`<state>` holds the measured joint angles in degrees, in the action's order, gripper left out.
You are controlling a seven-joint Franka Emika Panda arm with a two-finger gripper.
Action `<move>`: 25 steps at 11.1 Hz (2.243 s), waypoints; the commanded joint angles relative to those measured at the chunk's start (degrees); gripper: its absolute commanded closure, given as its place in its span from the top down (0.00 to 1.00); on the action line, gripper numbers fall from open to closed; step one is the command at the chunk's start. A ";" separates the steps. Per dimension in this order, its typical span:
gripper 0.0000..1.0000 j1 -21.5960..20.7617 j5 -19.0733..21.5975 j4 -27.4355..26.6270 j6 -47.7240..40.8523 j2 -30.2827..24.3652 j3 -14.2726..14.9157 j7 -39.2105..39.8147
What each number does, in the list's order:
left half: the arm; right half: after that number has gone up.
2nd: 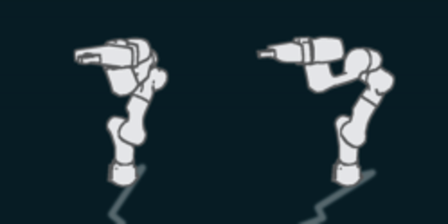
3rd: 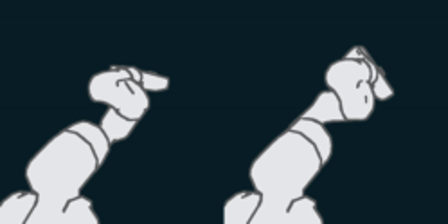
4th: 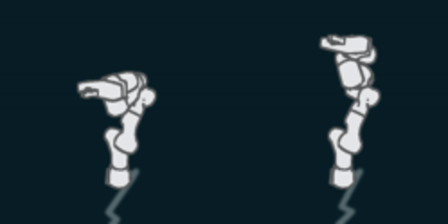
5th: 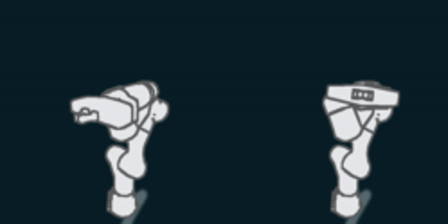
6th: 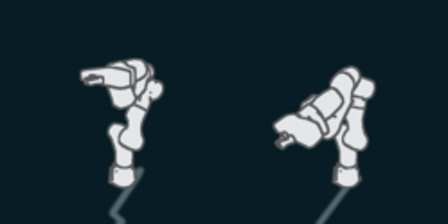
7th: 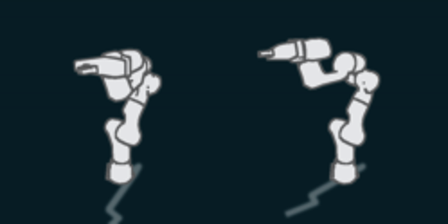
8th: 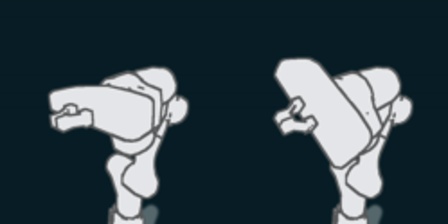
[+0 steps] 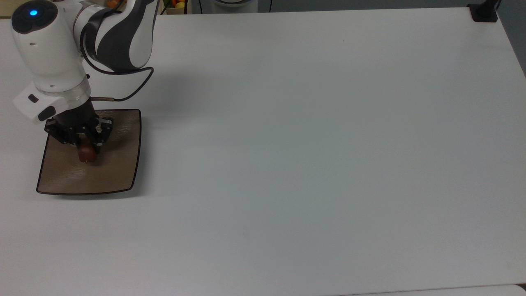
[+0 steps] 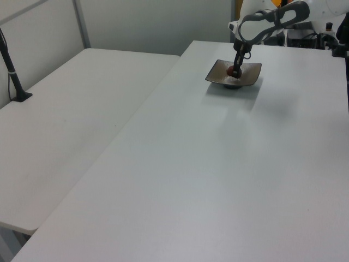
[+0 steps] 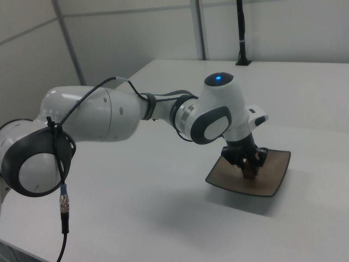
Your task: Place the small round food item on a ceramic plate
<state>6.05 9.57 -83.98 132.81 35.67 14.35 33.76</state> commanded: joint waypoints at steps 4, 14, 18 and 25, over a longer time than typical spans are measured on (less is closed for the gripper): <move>1.00 0.37 1.06 -0.21 1.22 0.54 -0.73 0.08; 1.00 -3.66 0.71 -1.36 -28.98 -25.19 -0.73 -24.04; 1.00 -12.01 0.01 -5.82 -37.54 -35.73 -0.73 -28.83; 1.00 -12.65 -7.46 -10.05 -38.16 -37.61 -13.28 -32.79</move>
<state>-8.41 3.82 -91.63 94.45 -1.44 5.62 2.85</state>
